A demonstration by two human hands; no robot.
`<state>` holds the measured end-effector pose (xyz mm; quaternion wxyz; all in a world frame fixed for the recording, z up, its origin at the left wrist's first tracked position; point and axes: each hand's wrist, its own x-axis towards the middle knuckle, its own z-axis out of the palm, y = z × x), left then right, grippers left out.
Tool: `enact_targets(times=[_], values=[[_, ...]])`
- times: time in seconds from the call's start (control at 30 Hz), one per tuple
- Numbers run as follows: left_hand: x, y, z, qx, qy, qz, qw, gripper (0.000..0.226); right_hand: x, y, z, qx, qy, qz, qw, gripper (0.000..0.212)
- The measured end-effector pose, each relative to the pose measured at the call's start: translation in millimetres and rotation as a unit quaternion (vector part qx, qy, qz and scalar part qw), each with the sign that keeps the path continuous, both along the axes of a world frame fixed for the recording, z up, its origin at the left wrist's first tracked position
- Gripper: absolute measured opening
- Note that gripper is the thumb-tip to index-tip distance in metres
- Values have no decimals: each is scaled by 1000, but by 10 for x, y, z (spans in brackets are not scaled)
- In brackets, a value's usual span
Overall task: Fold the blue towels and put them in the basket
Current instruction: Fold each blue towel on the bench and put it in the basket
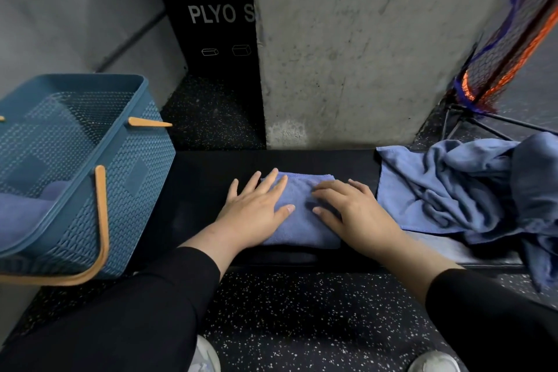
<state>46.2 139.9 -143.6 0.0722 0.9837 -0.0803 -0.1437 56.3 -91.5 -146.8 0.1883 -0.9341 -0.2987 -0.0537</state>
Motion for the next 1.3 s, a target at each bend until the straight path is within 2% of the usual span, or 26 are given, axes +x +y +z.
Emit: enact_targets(times=[0.1, 0.2, 0.3, 0.4, 0.53, 0.57, 0.63, 0.7, 0.8, 1.0, 1.1, 1.13, 1.23, 1.3], values=[[-1, -53, 11, 7, -11, 5, 1000, 68, -52, -77, 21, 4, -5, 47, 999, 37], [-42, -18, 34, -7, -81, -8, 997, 67, -113, -182, -9, -18, 46, 88, 995, 55], [-153, 120, 65, -68, -151, -72, 984, 71, -153, -262, -18, -44, 86, 92, 991, 67], [-270, 277, 51, -77, -109, -117, 984, 80, -197, -273, -17, -46, 91, 82, 991, 59], [-366, 344, -2, -65, -95, -122, 986, 89, -218, -183, 18, 5, 72, 25, 997, 40], [-377, 336, -16, -80, -107, -116, 984, 82, -216, -161, 65, 20, 73, 14, 997, 31], [-394, 306, -18, -141, -150, -93, 974, 50, -201, -150, 165, 23, 78, 2, 997, 12], [-405, 267, 50, -219, -142, -23, 965, 20, -199, -168, 264, 29, 94, 3, 995, 13], [-394, 227, 168, -312, -66, 68, 945, 14, -199, -187, 358, 31, 134, 13, 990, 27], [-214, 136, 273, -406, -70, 163, 896, 15, -8, -97, 324, 101, 175, -72, 977, 25], [-144, 104, 198, -403, -76, 197, 891, 23, 94, -27, 300, 114, 164, -87, 976, 26], [-135, 100, 176, -377, -94, 194, 901, 28, 121, 3, 281, 108, 150, -81, 979, 24], [-103, 110, 116, -206, -174, 69, 961, 39, 204, 82, 184, 49, 112, -54, 991, 23], [-87, 115, 77, -137, -133, 17, 981, 40, 245, 116, 145, 14, 133, -50, 990, 28]])
